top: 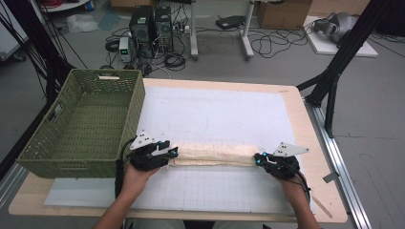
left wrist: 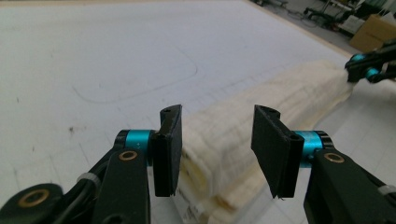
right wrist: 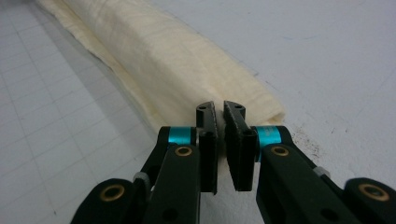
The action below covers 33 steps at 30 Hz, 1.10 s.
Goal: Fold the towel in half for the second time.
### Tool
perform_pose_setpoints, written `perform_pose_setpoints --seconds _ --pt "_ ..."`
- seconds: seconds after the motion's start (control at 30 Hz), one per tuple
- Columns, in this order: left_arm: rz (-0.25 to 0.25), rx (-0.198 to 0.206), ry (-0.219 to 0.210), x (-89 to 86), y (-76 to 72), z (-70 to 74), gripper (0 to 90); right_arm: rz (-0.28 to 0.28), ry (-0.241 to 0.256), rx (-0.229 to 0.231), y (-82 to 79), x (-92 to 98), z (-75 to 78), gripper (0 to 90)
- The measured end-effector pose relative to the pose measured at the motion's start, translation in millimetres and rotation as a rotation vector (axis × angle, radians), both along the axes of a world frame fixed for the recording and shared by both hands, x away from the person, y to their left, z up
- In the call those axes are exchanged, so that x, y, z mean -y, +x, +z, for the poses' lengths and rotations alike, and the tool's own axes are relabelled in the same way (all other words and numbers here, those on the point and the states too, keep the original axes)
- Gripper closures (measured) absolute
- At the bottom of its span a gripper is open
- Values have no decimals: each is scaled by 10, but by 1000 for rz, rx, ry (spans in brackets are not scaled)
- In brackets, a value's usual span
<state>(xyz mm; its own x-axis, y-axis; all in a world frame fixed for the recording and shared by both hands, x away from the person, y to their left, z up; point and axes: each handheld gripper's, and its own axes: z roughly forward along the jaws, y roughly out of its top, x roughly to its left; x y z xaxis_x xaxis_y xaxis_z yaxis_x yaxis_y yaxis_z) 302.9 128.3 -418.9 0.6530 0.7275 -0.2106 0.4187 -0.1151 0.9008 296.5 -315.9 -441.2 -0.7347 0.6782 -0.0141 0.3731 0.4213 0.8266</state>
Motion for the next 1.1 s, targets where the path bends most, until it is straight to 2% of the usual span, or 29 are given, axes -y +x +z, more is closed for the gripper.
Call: perform_pose_setpoints --seconds 0.07,0.17,0.27,0.37,0.47,0.5,0.57,0.67,0.77,0.83,0.87,0.9,0.97,1.0,1.03,1.1 --pt "5 -2 -14 1 50 22 540 0 1 -2 -1 -1 0 843" --pt "-11 -12 -26 44 126 6 605 0 2 -1 -1 1 2 844" --pt "-28 -30 -1 128 206 -40 660 1 -1 5 6 5 1 844" --pt "-44 -89 40 192 259 -125 694 2 0 -1 -4 -2 6 844" --pt "-70 -111 102 248 208 -208 705 4 -2 3 -5 4 7 839" --pt "-69 -118 109 256 190 -232 709 2 -4 1 -6 10 6 829" --pt "-71 -122 123 259 165 -266 715 -4 0 -12 -6 18 9 786" --pt "-70 -121 142 271 127 -310 716 -23 11 0 -7 43 62 680" --pt "-73 -109 159 283 102 -316 714 -89 49 29 -37 74 180 511" --pt "-75 -106 168 294 95 -320 713 -151 102 38 -45 80 252 395" --pt "-77 -103 178 298 90 -318 713 -178 124 47 -51 68 286 376" --pt "-77 -99 179 306 87 -320 713 -185 150 46 -59 44 319 379" --pt "-80 -96 186 312 85 -321 713 -185 167 55 -65 -55 359 420" --pt "-79 -97 185 312 86 -321 713 -179 168 44 -61 -129 360 449" --pt "-78 -99 185 310 86 -322 713 -167 162 27 -52 -219 346 478" --pt "-78 -98 185 311 86 -322 714 -143 104 16 -23 -404 293 552"
